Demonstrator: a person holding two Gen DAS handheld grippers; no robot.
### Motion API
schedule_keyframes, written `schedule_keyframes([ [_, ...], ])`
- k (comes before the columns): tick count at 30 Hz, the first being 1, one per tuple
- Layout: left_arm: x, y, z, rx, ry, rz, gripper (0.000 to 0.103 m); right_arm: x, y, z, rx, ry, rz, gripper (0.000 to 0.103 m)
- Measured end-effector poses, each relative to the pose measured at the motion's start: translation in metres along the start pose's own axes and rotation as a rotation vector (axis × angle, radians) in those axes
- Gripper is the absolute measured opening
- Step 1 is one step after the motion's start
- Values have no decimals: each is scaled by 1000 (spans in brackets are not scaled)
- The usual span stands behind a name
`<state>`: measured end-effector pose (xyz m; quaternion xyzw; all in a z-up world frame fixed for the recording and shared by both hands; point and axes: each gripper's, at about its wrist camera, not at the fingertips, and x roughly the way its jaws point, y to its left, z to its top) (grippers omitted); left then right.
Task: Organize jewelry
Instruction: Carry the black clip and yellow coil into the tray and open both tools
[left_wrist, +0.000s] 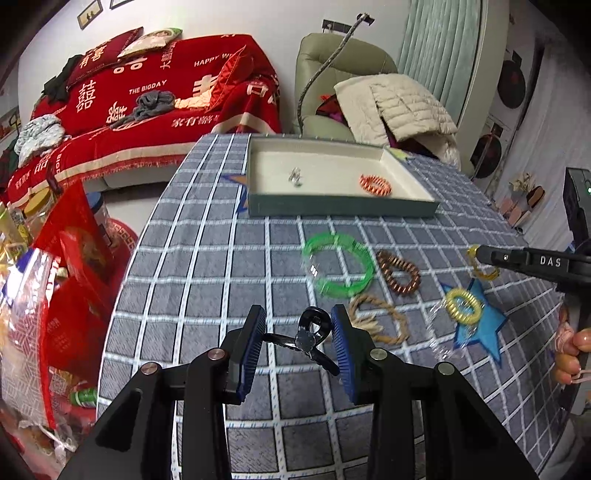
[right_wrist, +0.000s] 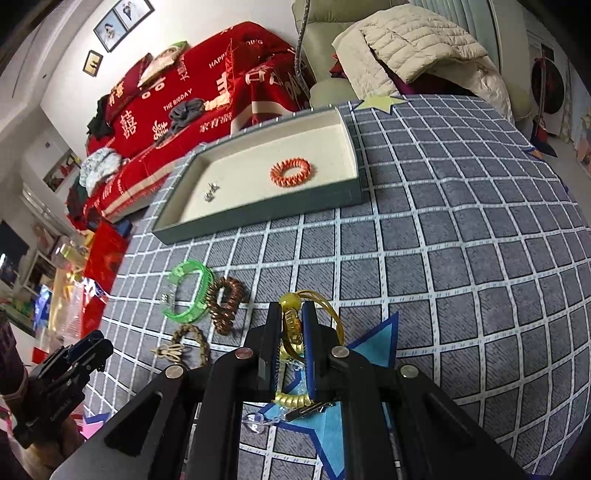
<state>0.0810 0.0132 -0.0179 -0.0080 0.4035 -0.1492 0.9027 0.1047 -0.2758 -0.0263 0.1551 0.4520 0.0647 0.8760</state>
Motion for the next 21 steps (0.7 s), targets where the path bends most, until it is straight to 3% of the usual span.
schedule_keyframes([
  [9, -12, -9, 47, 34, -70, -32, 58, -23, 4, 29, -6, -57, 26, 12],
  [16, -10, -10, 109, 40, -120, -38, 58, -32, 14, 71, -55, -90, 22, 12],
  [21, 5, -13, 152, 79, -145, -2, 58, -28, 21, 105, -71, -103, 42, 12],
])
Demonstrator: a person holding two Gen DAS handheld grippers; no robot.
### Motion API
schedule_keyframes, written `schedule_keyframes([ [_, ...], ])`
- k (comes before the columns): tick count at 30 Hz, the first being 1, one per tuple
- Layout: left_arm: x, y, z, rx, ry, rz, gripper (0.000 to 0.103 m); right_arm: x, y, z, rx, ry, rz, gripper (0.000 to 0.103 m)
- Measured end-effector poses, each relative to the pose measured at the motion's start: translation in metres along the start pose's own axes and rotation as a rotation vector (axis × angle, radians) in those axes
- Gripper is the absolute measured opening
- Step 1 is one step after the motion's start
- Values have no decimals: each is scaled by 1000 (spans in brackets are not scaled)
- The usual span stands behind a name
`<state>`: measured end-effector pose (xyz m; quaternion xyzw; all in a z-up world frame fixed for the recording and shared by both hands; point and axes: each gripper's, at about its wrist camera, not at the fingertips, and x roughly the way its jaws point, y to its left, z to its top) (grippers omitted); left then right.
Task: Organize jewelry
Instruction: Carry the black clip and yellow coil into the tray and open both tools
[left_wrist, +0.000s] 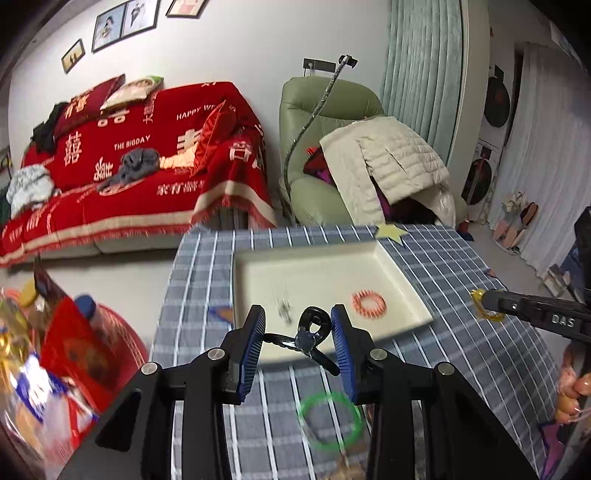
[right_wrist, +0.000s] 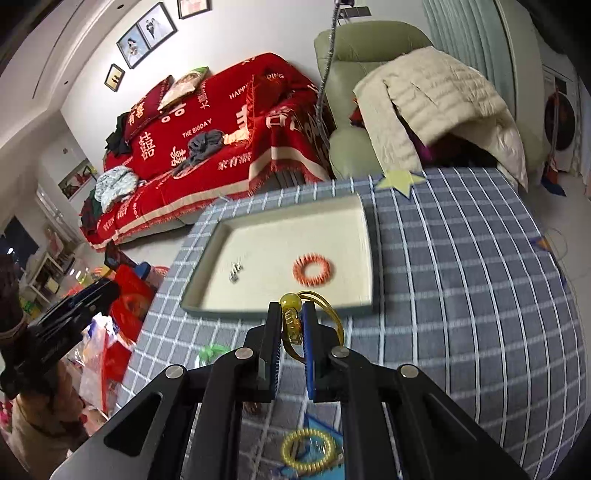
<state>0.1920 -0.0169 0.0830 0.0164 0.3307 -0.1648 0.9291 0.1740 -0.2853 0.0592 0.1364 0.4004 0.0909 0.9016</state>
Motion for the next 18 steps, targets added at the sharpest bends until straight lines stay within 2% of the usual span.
schedule_keyframes([
  [3, 19, 1, 23, 6, -3, 13, 58, 13, 3, 21, -13, -3, 8, 12],
  [9, 69, -3, 47, -3, 30, 13, 58, 50, 6, 50, -24, 13, 11, 12],
  [18, 161, -20, 27, 6, 156, 29, 58, 125, -5, 54, -45, 89, -38, 12],
])
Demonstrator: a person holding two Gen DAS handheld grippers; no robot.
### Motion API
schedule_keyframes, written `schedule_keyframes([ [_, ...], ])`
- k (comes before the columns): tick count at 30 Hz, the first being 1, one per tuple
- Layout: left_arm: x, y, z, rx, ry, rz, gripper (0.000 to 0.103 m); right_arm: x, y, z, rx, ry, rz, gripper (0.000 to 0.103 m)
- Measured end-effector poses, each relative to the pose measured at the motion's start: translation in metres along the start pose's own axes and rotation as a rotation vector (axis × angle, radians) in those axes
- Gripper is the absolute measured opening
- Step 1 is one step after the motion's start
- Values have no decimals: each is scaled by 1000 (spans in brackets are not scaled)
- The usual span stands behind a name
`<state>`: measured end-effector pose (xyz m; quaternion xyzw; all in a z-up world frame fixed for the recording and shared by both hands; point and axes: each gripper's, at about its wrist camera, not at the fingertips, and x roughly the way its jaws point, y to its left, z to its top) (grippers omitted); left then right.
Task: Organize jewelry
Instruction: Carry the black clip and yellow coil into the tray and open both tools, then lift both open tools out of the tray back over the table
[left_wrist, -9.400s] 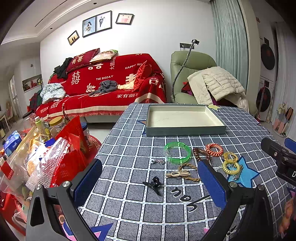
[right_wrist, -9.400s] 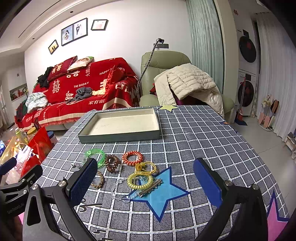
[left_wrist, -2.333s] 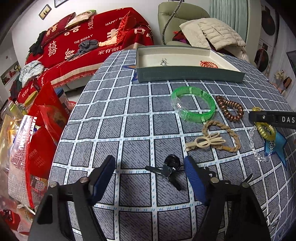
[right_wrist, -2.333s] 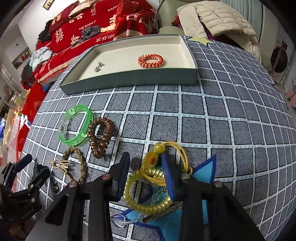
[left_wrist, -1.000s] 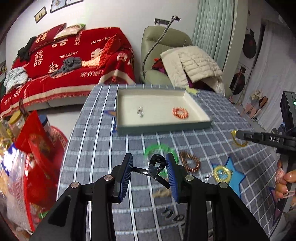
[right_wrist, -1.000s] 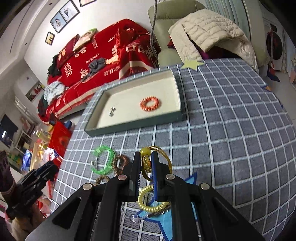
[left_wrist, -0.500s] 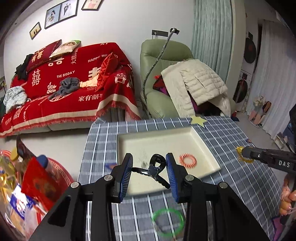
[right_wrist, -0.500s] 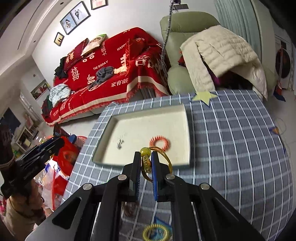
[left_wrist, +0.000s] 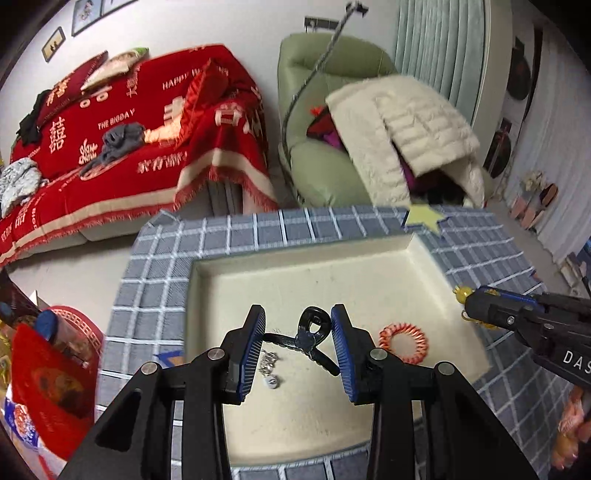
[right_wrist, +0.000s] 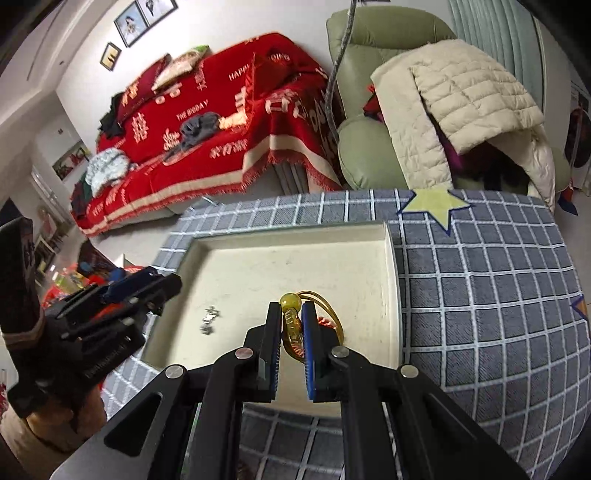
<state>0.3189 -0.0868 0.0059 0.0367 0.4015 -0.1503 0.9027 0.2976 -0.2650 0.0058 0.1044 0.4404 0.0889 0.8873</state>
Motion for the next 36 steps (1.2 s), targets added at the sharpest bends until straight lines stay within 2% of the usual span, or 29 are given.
schedule_keyframes([
  [9, 51, -18, -20, 57, 73, 41, 58, 56, -15, -13, 8, 70, -35, 12],
  [17, 69, -23, -29, 93, 110, 96, 58, 72, -22, -19, 13, 79, -44, 12],
  [18, 70, -22, -29, 90, 116, 97, 60, 72, -22, -19, 15, 81, -39, 12],
  [19, 69, -21, -28, 82, 111, 101, 69, 71, -23, -19, 18, 82, -36, 12],
  [20, 68, -21, -28, 77, 109, 111, 72, 71, -24, -19, 21, 82, -34, 13],
  [22, 65, -21, -26, 74, 102, 122, 72, 71, -25, -18, 27, 86, -34, 22],
  [24, 64, -21, -27, 78, 103, 123, 72, 71, -25, -18, 32, 88, -28, 47],
  [28, 60, -21, -26, 75, 92, 126, 72, 63, -24, -17, 49, 70, -3, 50],
  [30, 57, -19, -25, 66, 85, 119, 72, 56, -26, -16, 81, 52, 31, 62],
  [32, 52, -18, -24, 60, 75, 114, 72, 48, -28, -13, 107, 29, 58, 66],
  [35, 44, -18, -23, 59, 58, 113, 73, 38, -30, -12, 130, 7, 69, 67],
  [36, 42, -17, -22, 58, 54, 113, 77, 34, -30, -11, 136, -1, 68, 67],
])
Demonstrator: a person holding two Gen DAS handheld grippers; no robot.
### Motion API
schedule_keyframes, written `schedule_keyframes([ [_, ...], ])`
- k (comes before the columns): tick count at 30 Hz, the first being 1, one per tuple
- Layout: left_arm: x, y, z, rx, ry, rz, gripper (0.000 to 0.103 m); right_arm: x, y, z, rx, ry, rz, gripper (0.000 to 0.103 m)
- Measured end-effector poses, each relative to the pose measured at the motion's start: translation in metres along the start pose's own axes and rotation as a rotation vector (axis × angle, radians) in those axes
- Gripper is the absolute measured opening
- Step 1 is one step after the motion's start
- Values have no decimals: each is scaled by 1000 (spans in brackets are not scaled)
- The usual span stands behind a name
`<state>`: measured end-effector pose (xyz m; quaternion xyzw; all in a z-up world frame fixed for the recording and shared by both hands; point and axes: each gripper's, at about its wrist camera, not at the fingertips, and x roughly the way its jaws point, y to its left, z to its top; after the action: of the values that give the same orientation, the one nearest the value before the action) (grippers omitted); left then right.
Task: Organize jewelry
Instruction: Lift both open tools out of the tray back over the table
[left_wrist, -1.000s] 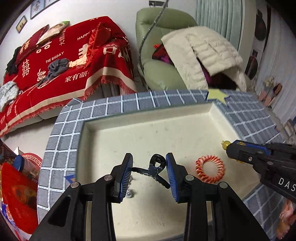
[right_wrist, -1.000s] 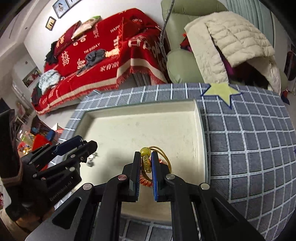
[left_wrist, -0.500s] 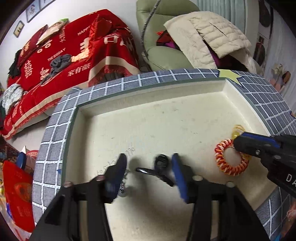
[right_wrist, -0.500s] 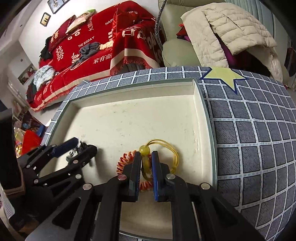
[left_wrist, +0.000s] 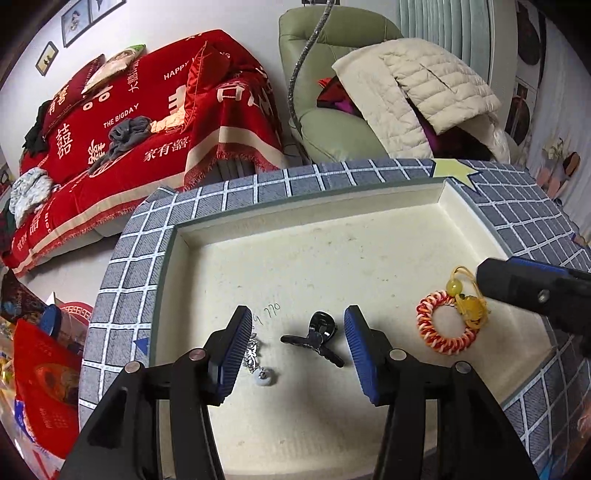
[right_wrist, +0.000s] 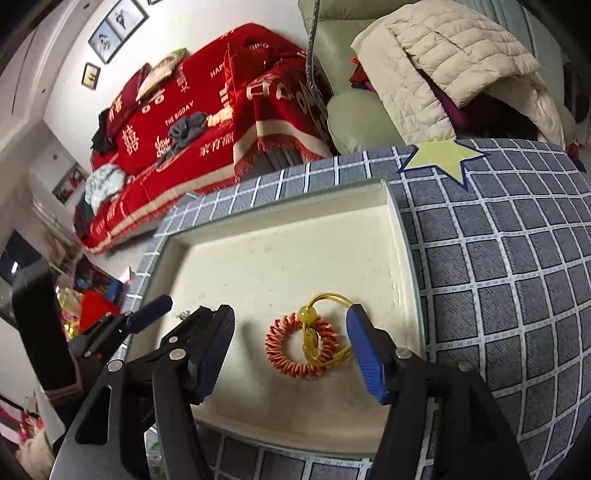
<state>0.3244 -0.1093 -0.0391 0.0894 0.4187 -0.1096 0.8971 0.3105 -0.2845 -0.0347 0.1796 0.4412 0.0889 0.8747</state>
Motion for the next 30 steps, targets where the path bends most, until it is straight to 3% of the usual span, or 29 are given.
schedule_keyframes([
  [1, -2, 1, 0, -4, -4, 3, 99, -3, 1, 0, 5, -6, 0, 67],
  [2, -5, 2, 0, -9, -12, 9, 103, -8, 0, -1, 15, -12, 2, 67],
  [7, -20, 11, -3, -15, -53, 25, 103, -20, 2, -6, 18, -32, -14, 68],
  [9, -25, 14, -5, -15, -64, 35, 103, -26, 7, -10, -3, -40, -49, 79],
  [16, -54, 28, -17, -46, -93, 32, 103, -56, 23, -29, -78, -103, -126, 82],
  [18, -63, 31, -23, -51, -96, 28, 103, -67, 28, -36, -93, -129, -135, 99],
  [19, -70, 33, -28, -53, -100, 25, 103, -71, 30, -39, -97, -142, -133, 102],
  [24, -95, 36, -49, -58, -105, 13, 103, -100, 38, -60, -101, -212, -104, 103],
  [30, -123, 44, -79, -99, -111, 26, 103, -119, 46, -79, -97, -171, -107, 103],
])
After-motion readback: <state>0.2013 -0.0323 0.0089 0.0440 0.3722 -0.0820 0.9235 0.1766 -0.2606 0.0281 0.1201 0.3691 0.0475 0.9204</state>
